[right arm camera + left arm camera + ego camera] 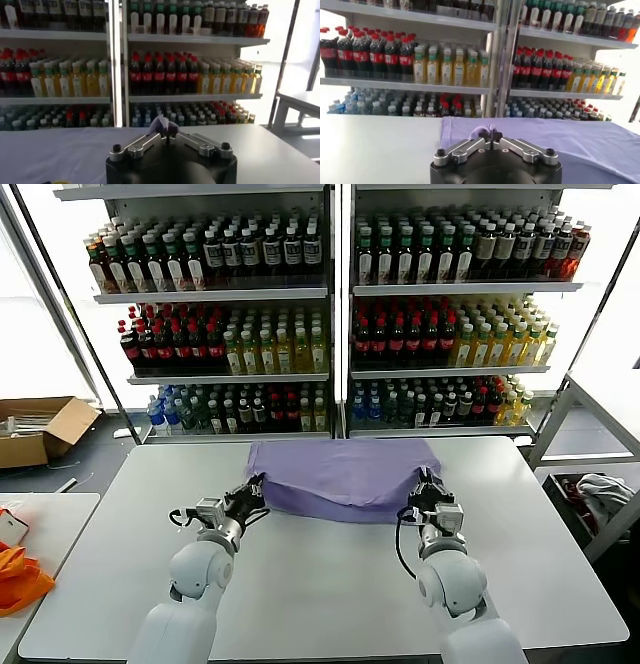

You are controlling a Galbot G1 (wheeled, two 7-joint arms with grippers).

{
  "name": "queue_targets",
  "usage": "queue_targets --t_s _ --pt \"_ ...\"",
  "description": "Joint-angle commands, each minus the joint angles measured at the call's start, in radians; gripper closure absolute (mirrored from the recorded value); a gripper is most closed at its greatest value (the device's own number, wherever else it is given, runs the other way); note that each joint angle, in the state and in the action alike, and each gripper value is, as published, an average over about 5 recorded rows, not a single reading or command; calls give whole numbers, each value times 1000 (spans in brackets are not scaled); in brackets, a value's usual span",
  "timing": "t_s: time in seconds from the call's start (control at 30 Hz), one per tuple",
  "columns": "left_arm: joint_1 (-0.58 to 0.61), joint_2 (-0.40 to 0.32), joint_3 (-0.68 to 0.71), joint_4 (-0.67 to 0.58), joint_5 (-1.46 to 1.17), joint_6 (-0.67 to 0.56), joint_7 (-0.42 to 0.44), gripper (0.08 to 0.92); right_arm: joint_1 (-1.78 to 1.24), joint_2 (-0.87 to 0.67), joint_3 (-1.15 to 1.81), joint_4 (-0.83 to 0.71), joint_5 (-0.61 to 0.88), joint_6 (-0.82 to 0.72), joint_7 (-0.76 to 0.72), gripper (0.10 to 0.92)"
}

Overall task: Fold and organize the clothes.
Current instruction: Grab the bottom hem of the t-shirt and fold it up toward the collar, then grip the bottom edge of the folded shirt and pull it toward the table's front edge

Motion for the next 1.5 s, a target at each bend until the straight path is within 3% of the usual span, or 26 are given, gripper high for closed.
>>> queue_targets --t_s 0.03,0.23,0.33,0.67,1.03,1.2,1.5 --pt "-109 -5 9 173 -4 -4 1 916 127 2 -12 -202 10 -22 -17 917" --pt "-112 -3 8 196 15 -3 6 916 141 17 -12 -225 18 -26 -35 895" --pt "-99 -4 7 173 23 -1 8 886 140 26 -7 -208 48 -33 -40 826" --pt "-32 11 -10 39 11 62 -22 610 107 62 26 -59 293 -51 137 540" --pt "86 40 -17 -112 19 114 -34 307 -145 -15 70 171 132 -111 173 235" --pt "92 35 -15 -102 28 111 -34 188 -179 -23 91 181 131 -111 181 204" --pt "62 29 -5 -57 34 108 -32 177 -169 -23 105 121 126 -112 185 202"
